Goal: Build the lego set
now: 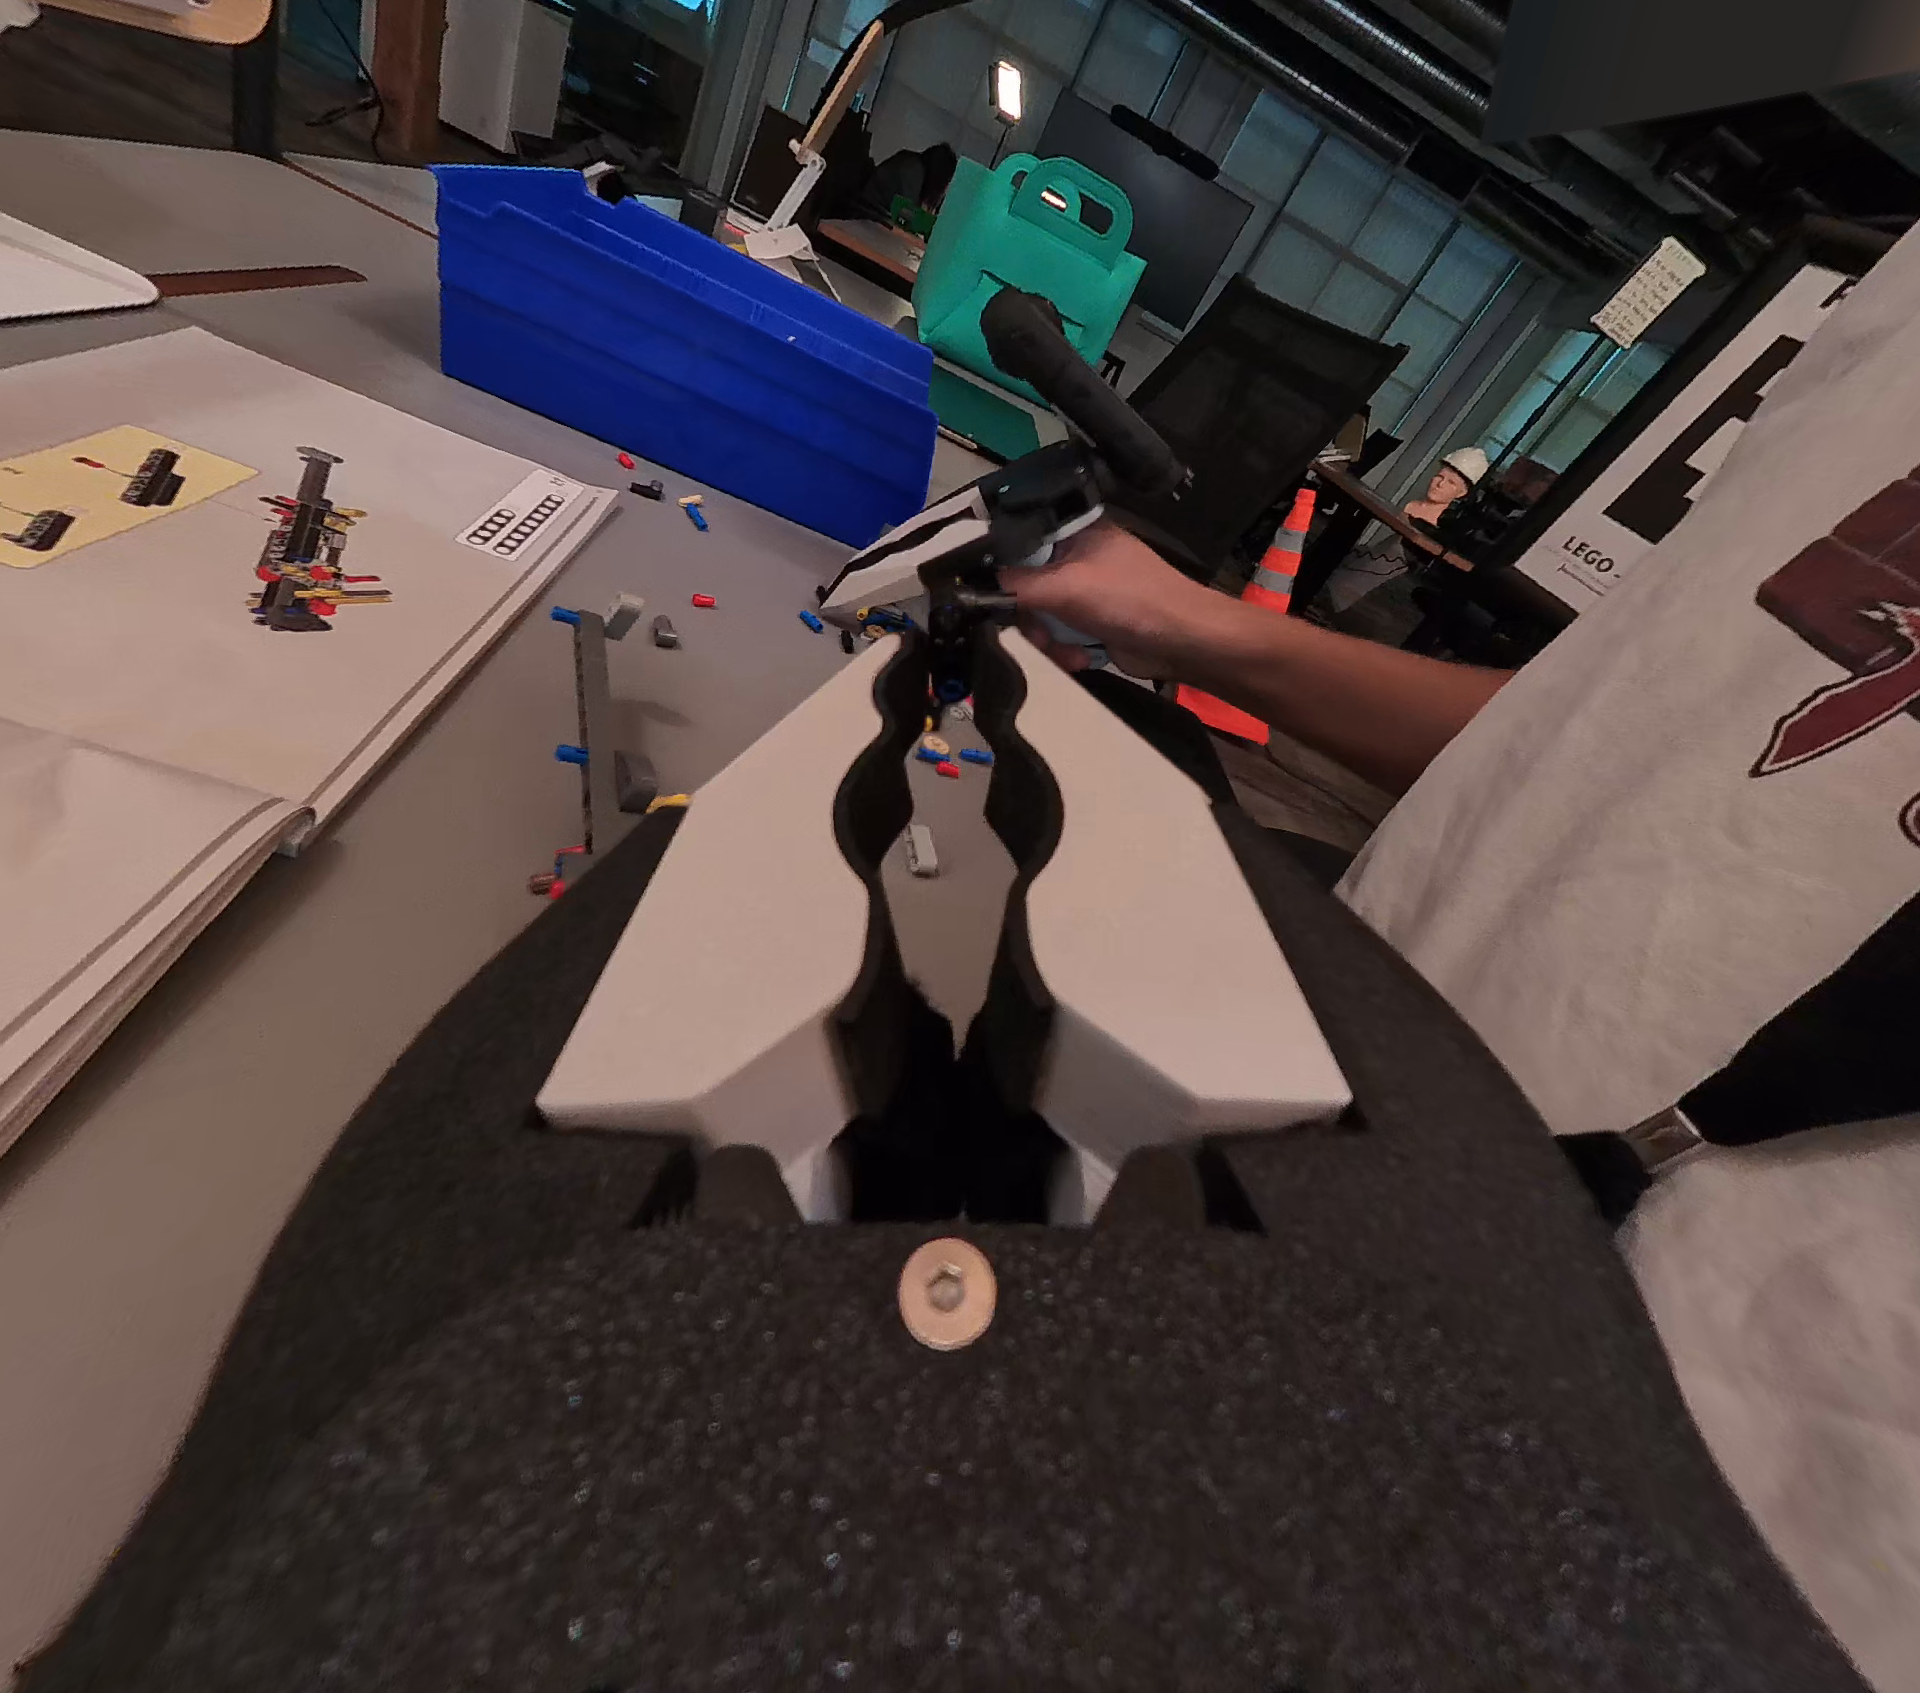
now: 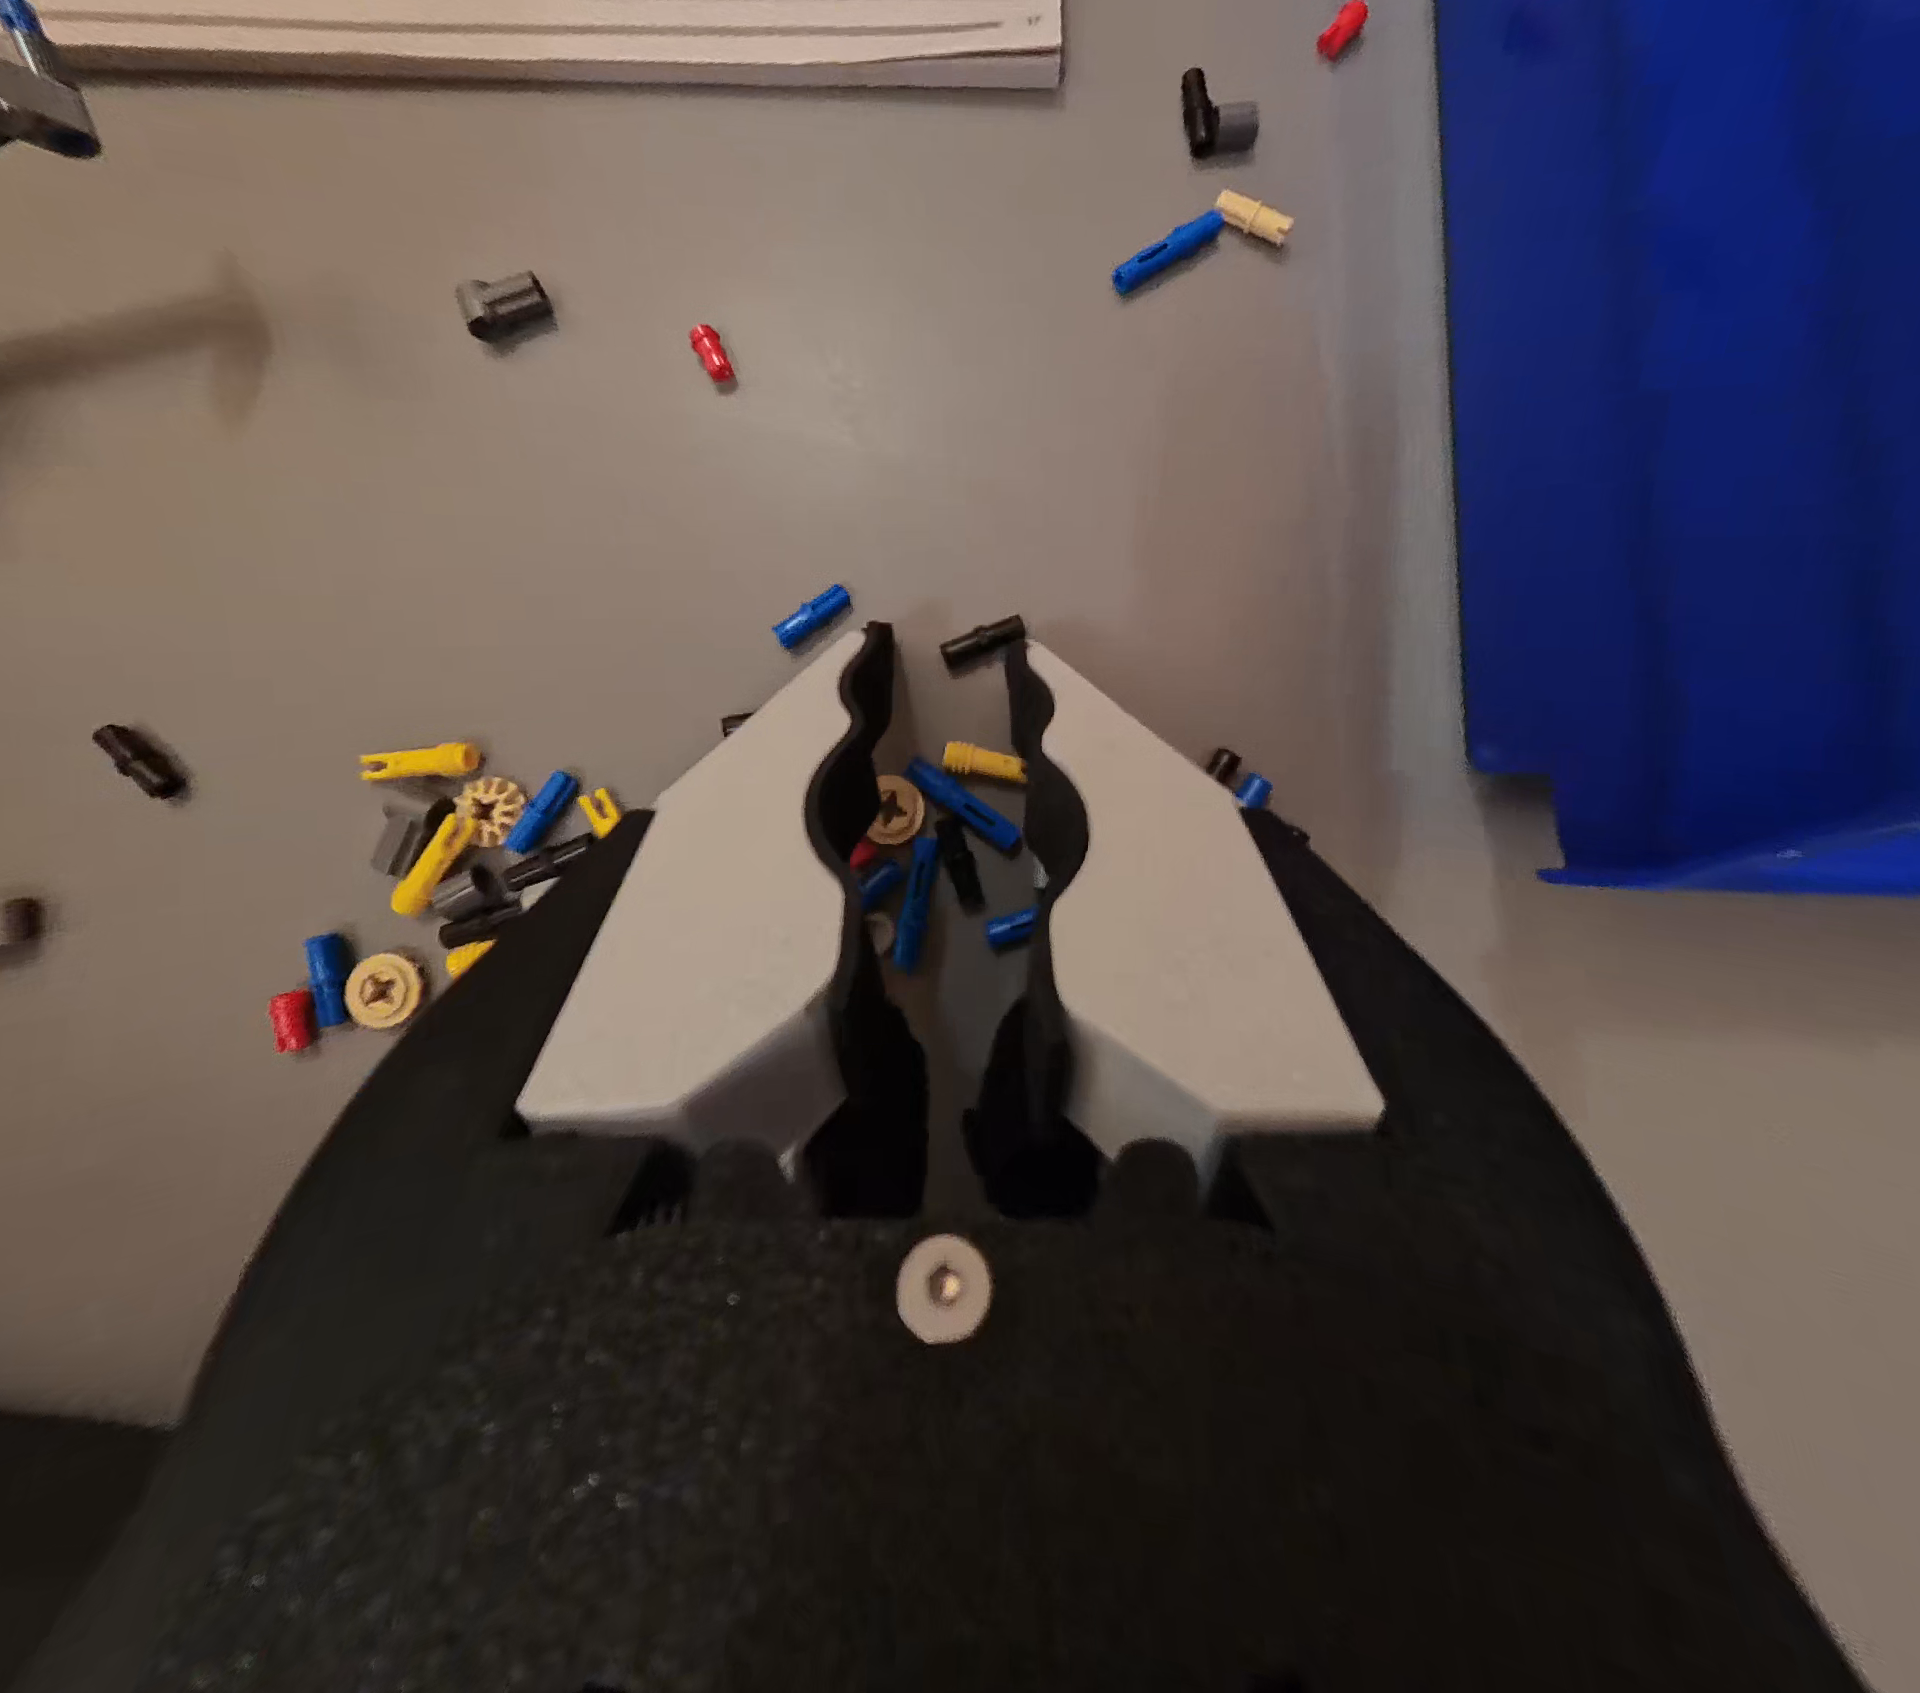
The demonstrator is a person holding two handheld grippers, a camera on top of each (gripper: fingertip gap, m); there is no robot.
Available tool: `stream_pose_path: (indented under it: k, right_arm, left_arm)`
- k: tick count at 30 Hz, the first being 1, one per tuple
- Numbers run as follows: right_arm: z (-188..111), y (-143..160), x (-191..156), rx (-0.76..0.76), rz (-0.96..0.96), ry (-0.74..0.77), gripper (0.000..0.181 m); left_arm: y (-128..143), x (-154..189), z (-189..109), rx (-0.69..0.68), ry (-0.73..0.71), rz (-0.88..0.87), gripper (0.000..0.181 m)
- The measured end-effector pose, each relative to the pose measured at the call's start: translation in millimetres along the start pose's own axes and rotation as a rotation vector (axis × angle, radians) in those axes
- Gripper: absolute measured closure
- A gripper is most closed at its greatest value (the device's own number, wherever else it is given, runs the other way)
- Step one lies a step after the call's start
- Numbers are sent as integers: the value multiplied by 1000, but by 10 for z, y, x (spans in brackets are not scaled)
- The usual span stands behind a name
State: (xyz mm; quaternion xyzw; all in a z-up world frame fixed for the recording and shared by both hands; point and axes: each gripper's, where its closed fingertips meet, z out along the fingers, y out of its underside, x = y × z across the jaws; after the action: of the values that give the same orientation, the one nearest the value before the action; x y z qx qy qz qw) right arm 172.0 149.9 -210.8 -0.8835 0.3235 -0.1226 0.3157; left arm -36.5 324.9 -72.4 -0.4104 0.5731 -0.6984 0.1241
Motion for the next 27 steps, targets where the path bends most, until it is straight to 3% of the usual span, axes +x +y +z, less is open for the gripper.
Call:
stream_pose_path:
  k: [3, 8, 11, 13, 15, 18, 21, 23, 25, 27]
  right_arm:
    - [16, -11, 52, 2, -83, 77, 173]
    - [28, -21, 30, 17, -128, 54, 177]
    - [2, -37, -94, -28, -248, -27, 178]
    - [-79, -119, -365, -75, -394, -187, 178]
    - [-209, -67, -689, -249, -534, -404, 178]
    - [-354, -22, -909, -513, -756, -572, 178]
    - [-324, 4, -802, -789, -918, -575, 177]
    - [-281, -12, -681, -958, -914, -570, 178]
    - [-182, -123, -673, -976, -918, -575, 178]
    - [-153, -232, -842, -894, -908, -695, 177]
  left_arm:
    - [-14, 24, 8, 14, 25, -26, 175]
    - [4, 22, 16, 7, 25, -29, 175]
    - [-2, 8, 10, 11, 17, -27, 175]
    - [-9, -1, 4, 13, 13, -27, 175]
    - [-16, -6, 0, 14, 6, -20, 175]
    - [-36, -6, -13, 19, -9, 0, 175]
    - [-53, -25, -36, 19, -35, 25, 175]
    - [-76, -41, -64, 22, -54, 43, 175]
    - [-109, -66, -99, 28, -78, 60, 175]
    - [-128, -111, -133, 27, -111, 73, 175]
